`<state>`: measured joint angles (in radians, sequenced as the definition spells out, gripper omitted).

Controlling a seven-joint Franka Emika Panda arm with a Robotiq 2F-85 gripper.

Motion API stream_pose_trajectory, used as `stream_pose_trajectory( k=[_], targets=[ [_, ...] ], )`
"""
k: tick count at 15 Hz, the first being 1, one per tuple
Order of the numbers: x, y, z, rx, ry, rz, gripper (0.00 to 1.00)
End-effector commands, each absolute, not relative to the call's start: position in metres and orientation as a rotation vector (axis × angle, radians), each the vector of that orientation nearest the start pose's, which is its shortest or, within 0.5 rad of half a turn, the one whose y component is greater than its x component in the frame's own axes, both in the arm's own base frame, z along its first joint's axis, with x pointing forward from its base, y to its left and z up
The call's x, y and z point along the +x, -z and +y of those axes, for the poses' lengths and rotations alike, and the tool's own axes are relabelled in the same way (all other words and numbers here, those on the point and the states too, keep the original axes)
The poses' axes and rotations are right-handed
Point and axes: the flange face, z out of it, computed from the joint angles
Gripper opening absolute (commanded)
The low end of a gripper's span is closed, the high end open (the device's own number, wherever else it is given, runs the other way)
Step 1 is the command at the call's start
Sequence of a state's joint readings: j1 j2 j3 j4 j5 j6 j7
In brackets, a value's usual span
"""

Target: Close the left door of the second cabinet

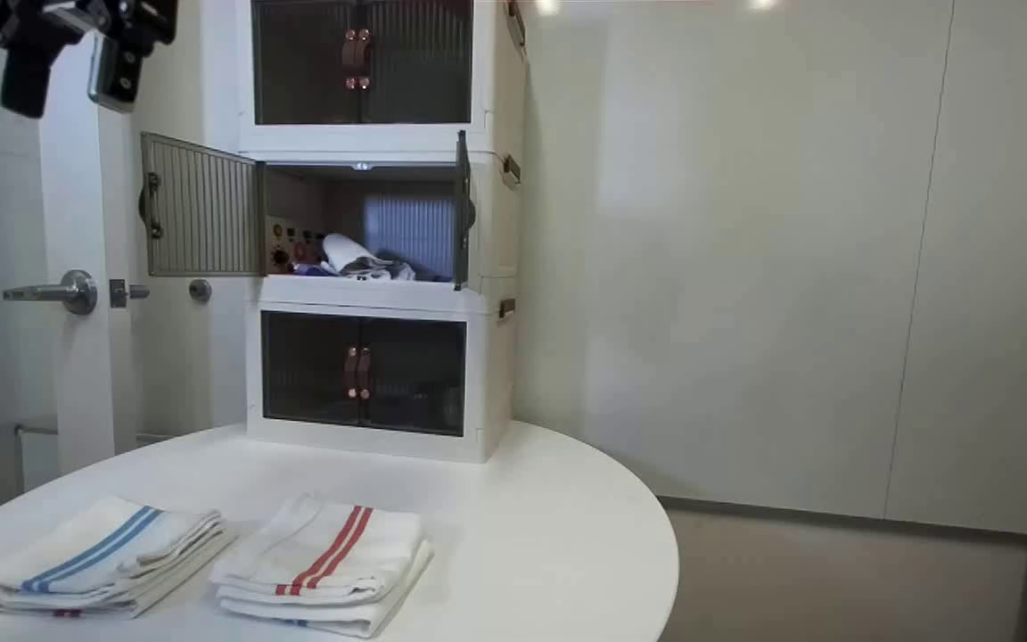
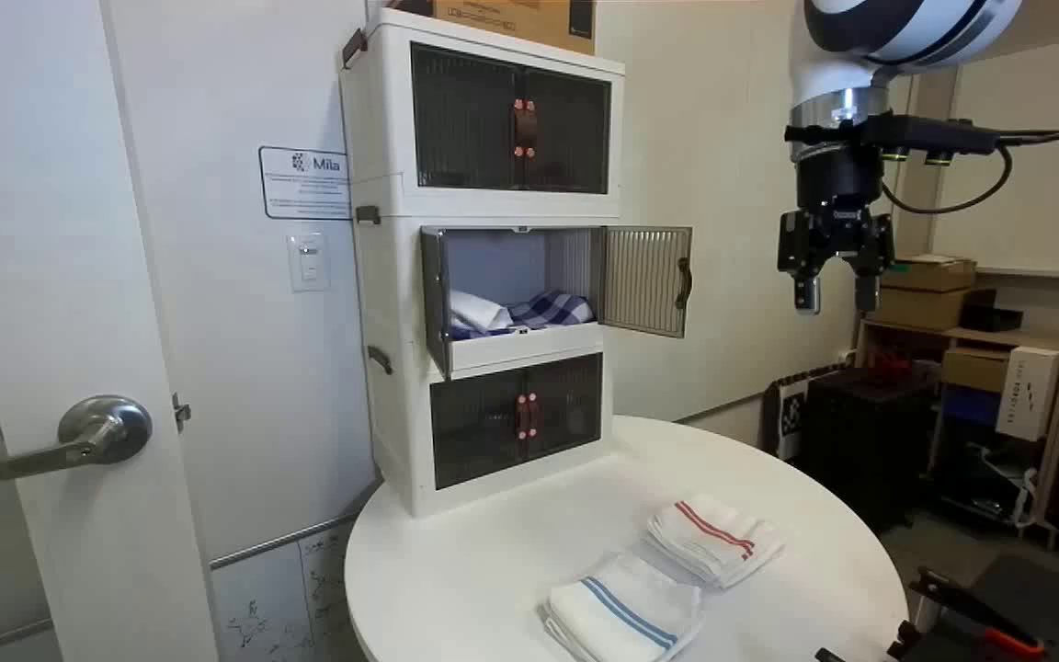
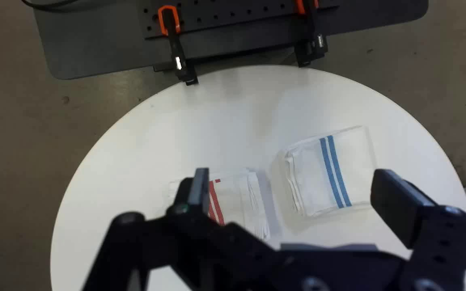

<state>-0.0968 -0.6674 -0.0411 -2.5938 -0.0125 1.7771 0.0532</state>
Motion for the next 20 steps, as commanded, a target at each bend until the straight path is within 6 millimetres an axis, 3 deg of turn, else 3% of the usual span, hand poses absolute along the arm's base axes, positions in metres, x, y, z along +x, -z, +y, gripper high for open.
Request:
stream_pose_trajectory(
  k=[1,7,10,15,20],
  targets=[
    [0.326,-0.457,-0.047,-3.102,-0.233,0.275,1.0],
    [0.326,-0.457,-0.047,-3.102,-0.233,0.275,1.0],
    [0.338,-0.462,-0.056,-3.114,-0.205,0.241,1.0],
    [0.373,-0.477,-0.059,-3.128,-0.125,0.151,1.0],
    [0.42,-0.514,-0.026,-3.159,-0.043,0.04,1.0]
  ],
)
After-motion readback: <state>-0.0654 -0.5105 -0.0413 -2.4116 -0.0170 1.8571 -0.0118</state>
